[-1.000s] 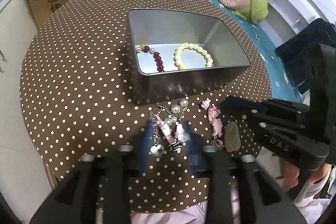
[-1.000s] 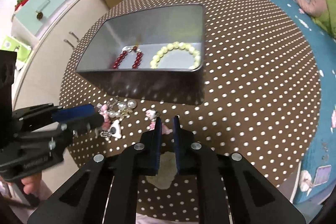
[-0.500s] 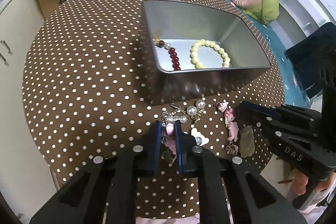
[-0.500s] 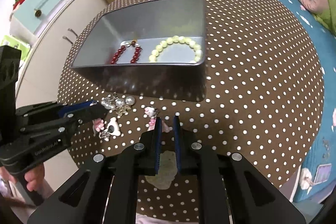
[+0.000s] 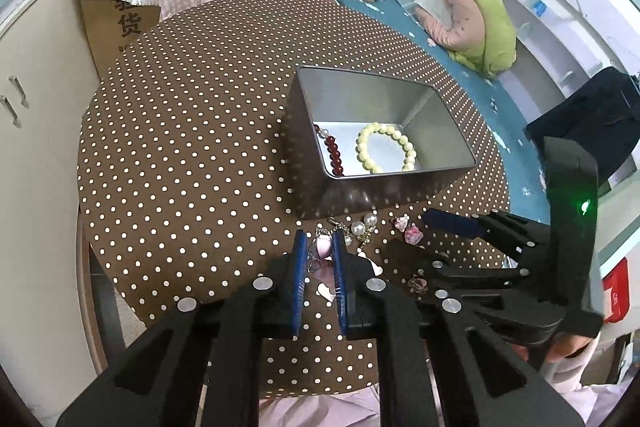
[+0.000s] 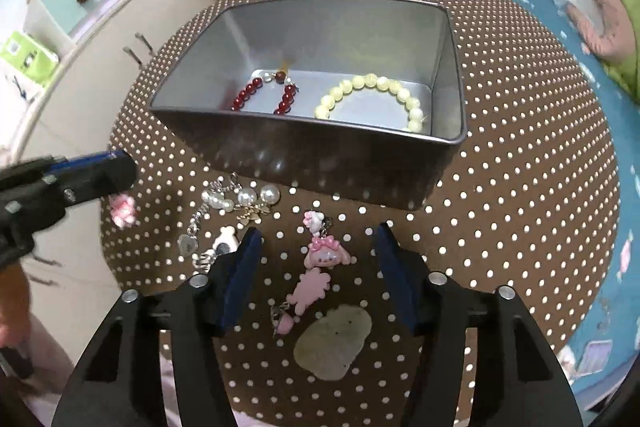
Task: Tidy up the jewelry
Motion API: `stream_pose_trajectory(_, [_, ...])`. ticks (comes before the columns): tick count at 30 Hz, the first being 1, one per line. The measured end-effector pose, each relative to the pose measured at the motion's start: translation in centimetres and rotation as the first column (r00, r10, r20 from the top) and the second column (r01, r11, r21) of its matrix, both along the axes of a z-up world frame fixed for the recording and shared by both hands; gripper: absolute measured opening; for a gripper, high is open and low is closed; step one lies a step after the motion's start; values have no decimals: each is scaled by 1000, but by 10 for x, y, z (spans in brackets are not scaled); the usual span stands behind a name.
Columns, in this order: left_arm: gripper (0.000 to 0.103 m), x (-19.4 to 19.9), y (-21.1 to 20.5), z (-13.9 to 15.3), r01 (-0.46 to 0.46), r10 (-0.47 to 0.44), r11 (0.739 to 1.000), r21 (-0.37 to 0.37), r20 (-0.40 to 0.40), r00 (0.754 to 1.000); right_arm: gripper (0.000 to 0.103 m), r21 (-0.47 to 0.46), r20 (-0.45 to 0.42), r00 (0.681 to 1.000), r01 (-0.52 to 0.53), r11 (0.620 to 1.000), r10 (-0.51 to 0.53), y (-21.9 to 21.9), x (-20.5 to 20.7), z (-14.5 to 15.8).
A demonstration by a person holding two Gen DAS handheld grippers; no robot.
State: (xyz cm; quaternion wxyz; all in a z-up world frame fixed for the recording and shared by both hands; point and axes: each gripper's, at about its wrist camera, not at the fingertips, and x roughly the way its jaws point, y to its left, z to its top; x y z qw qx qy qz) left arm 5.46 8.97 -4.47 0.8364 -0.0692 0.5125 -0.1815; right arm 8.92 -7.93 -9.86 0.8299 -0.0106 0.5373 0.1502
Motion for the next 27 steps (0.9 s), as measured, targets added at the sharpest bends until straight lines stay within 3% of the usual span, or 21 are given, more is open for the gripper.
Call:
stream_pose_trajectory(4, [11, 3, 2, -3, -17, 17, 1000, -8, -13, 1000, 20, -72, 34, 999, -17, 997, 19, 8, 0, -3])
stream_pose_trajectory(6, [11, 4, 0, -3, -18, 17, 1000, -15, -20, 1000, 17, -35, 21, 1000, -8, 999, 9, 3, 3, -3])
stream_pose_trajectory(14, [11, 9, -3, -2, -22, 21, 1000, -19, -20, 1000, 17, 48, 1, 1000, 25, 999, -25, -31, -10, 5])
stream_pose_trajectory(27, [11, 11, -11, 29, 6, -5, 1000, -24, 60, 998, 17, 84, 109, 994, -7, 996, -2, -56, -24, 55])
